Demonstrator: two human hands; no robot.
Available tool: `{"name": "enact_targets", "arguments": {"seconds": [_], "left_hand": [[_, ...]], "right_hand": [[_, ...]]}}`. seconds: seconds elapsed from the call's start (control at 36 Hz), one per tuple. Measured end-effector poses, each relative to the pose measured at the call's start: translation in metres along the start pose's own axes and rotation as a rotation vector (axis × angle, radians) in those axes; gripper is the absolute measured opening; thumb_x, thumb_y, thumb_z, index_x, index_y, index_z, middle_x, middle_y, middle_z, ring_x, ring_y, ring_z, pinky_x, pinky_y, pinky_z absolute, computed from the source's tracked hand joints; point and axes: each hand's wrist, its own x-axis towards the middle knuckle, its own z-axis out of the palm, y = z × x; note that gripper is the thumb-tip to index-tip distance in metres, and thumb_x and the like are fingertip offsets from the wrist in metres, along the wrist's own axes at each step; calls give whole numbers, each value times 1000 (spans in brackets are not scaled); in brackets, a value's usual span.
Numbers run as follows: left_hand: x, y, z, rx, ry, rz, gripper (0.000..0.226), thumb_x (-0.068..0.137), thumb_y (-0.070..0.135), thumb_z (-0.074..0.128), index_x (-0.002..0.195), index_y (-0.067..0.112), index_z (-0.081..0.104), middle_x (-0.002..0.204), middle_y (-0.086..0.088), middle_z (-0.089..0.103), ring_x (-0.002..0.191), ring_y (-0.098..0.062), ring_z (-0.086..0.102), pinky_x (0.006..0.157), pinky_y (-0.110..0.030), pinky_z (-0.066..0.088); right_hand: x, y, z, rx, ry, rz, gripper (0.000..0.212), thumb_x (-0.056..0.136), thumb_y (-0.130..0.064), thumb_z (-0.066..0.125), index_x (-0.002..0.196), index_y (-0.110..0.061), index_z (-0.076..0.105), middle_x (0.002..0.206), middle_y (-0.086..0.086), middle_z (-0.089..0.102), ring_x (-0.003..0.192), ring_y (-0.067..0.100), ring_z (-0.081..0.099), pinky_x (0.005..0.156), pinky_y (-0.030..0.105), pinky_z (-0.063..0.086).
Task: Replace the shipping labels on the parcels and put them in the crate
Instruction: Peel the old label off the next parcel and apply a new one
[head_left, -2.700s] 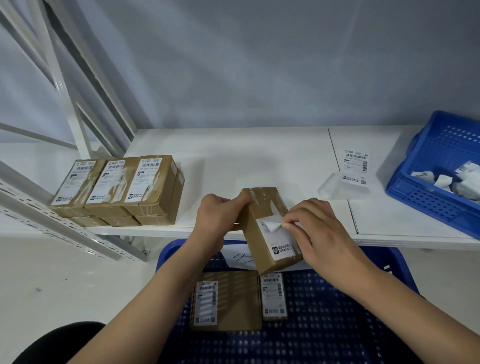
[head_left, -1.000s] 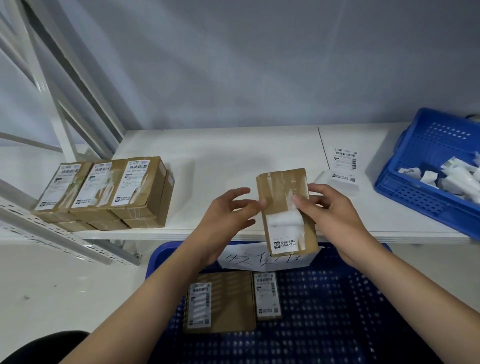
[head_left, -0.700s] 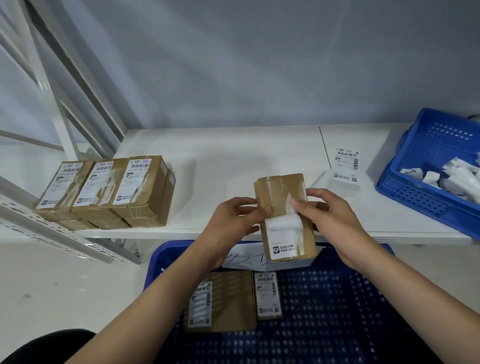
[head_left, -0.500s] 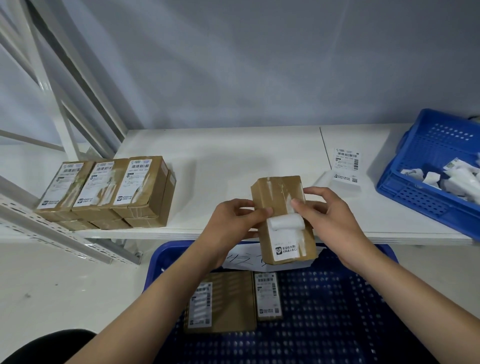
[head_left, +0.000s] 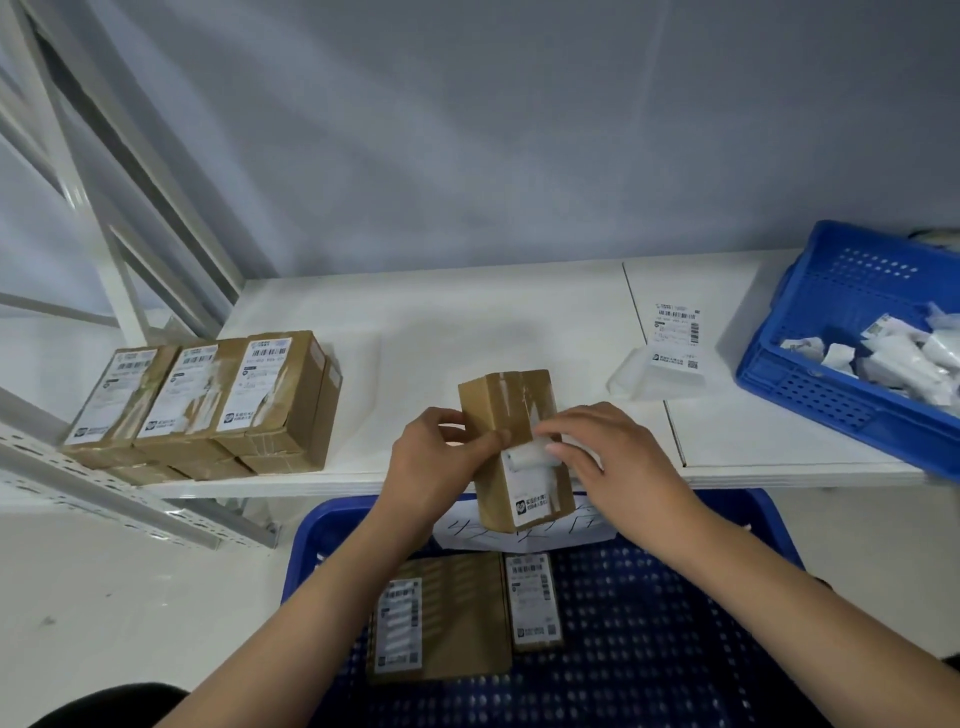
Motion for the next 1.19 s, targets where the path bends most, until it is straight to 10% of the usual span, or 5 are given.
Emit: {"name": "enact_targets", "arguments": {"seconds": [0.11,0.47,1.19], "left_hand": [[-2,-1,2,39,2,8,58,78,46,84,123,20,59,113,4,69,99,-17,70,91,-42,61],[-5,-3,6,45,-1,3,47,79,43,84,114,21,62,108,2,71,90,-17,73,73,-31,63],[-1,-5,8,23,-8,-38,42,86,33,75,120,11,67,105,0,71,99,-16,69,89,-42,61]], "right_hand": [[-1,3,0,-60,-36,-20,23,100,-16,59,118,-17,72,112,-5,68,109,17,53,95,32,43],[1,9,6,-78,-32,-70,24,100,-16,58,119,-12,72,110,-2,63,108,13,51,94,23,41],[-1,-7,7,-112,-36,-86,13,99,-19,59,99,-20,72,94,-17,55,97,1,47,86,14,37]]}}
